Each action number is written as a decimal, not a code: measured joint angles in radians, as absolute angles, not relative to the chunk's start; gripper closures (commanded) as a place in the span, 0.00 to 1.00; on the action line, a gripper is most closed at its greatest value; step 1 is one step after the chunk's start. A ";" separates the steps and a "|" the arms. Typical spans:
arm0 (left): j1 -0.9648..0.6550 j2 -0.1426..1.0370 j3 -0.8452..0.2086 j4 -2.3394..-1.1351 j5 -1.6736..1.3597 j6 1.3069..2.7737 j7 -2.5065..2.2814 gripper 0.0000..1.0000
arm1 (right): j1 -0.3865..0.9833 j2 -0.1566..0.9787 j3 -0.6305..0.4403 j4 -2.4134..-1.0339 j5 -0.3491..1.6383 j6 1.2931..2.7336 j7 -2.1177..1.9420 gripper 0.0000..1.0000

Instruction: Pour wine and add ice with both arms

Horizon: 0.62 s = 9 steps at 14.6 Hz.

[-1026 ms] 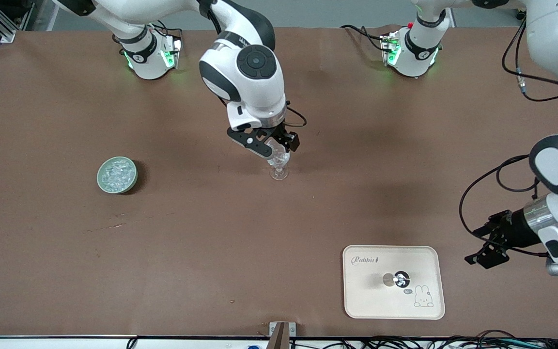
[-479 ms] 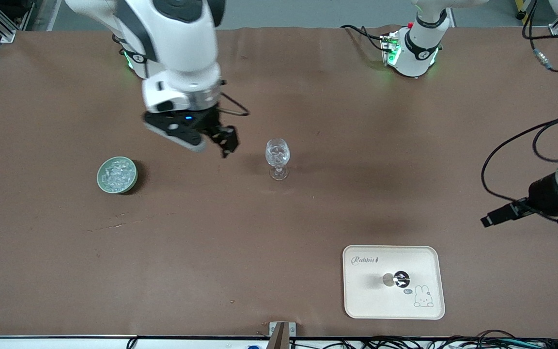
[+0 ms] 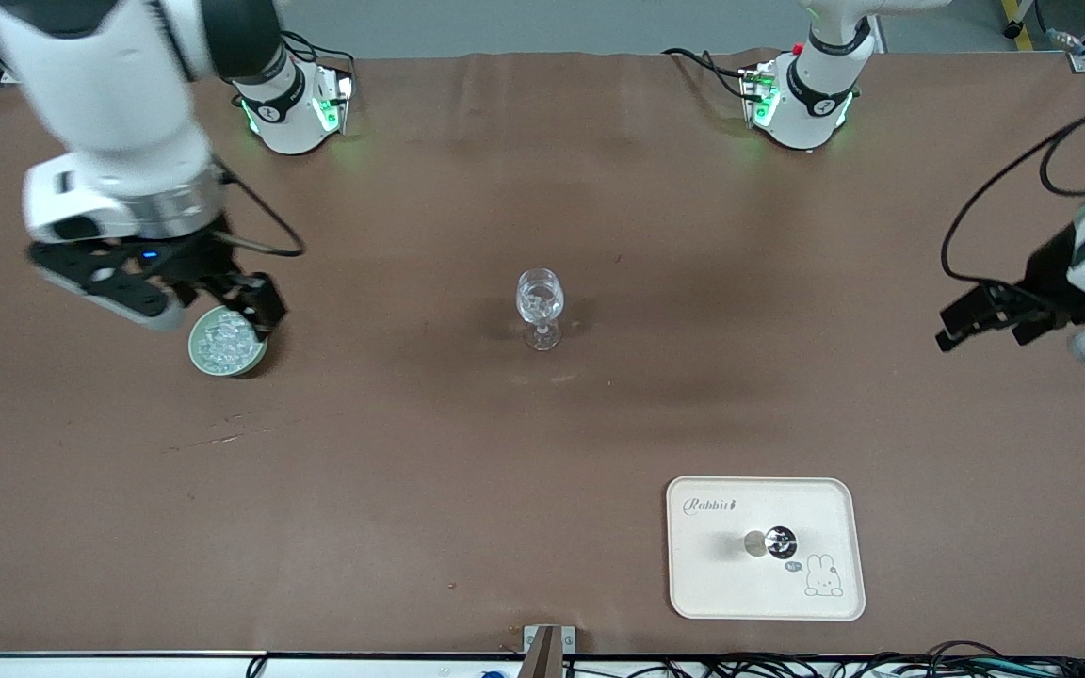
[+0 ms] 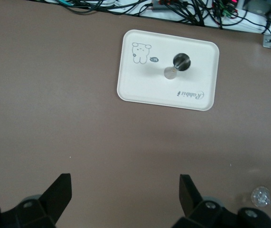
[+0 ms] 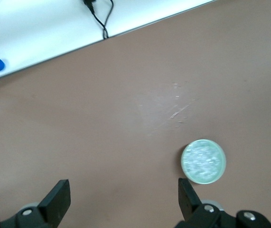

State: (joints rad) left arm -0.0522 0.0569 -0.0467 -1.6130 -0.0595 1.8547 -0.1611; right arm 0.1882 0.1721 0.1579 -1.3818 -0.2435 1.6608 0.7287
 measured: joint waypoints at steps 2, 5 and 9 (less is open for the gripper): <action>-0.062 0.025 -0.047 -1.626 -0.038 1.835 -0.161 0.00 | 0.185 0.137 0.061 -1.382 -0.198 1.626 0.577 0.00; -0.063 0.011 -0.047 -1.621 -0.029 1.772 -0.131 0.00 | 0.170 0.095 -0.020 -1.383 -0.158 1.578 0.403 0.00; -0.063 -0.012 -0.046 -1.618 -0.029 1.684 -0.082 0.00 | 0.165 0.058 -0.100 -1.383 -0.119 1.517 0.237 0.00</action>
